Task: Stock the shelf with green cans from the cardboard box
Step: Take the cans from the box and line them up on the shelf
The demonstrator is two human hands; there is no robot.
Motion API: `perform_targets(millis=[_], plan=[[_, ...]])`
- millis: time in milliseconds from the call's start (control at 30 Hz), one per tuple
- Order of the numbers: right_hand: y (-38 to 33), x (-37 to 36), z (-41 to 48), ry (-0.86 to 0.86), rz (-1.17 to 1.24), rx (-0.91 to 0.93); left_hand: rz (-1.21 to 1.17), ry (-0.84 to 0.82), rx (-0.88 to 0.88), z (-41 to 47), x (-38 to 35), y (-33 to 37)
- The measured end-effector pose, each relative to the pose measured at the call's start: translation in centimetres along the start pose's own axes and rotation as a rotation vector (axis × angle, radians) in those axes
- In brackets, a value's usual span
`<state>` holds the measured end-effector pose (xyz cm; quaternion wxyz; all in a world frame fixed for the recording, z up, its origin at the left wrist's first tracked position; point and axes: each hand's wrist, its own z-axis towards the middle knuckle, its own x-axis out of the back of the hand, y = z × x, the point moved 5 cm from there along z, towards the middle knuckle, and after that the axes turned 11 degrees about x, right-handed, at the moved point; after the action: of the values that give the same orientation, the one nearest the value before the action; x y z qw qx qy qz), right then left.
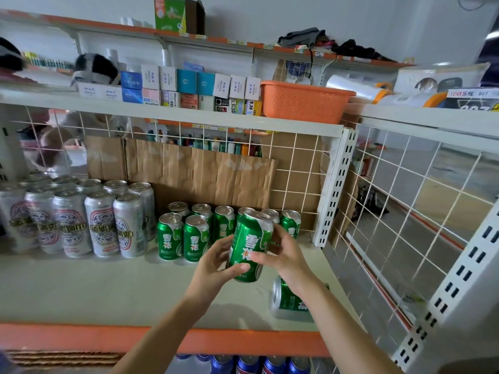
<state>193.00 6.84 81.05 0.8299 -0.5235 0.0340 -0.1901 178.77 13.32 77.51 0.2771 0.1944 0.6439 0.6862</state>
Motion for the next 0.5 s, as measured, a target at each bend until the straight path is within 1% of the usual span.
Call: perform_targets(millis=[67,133,200,233,267,400,500], plan=[[0.6,-0.4,0.5,-0.029,-0.05,-0.005,0.147,0.05,0.021,-0.1,1.7,-0.5],[1.4,-0.8,1.0,-0.074,-0.07,-0.039,0.313,0.155,0.084,-0.2,4.2,-1.8],[2.4,-1.2,1.5,-0.114,-0.04,-0.082,0.523,0.272,0.149,-0.5,7.0,-3.3],[2.9,-1.5,1.7,-0.131,-0.035,-0.098,0.648,0.302,0.17,-0.7,8.2,-4.1],[3.5,-1.8,1.9,-0.145,-0.05,-0.114,0.763,0.306,0.192,-0.8,9.1,-4.8],[6.2,-3.6,2.7,-0.193,-0.104,-0.175,1.124,0.234,0.312,-0.7,11.1,-6.8],[8.1,-4.7,3.2,-0.192,-0.131,-0.197,1.247,0.253,0.34,-0.6,11.9,-7.5]])
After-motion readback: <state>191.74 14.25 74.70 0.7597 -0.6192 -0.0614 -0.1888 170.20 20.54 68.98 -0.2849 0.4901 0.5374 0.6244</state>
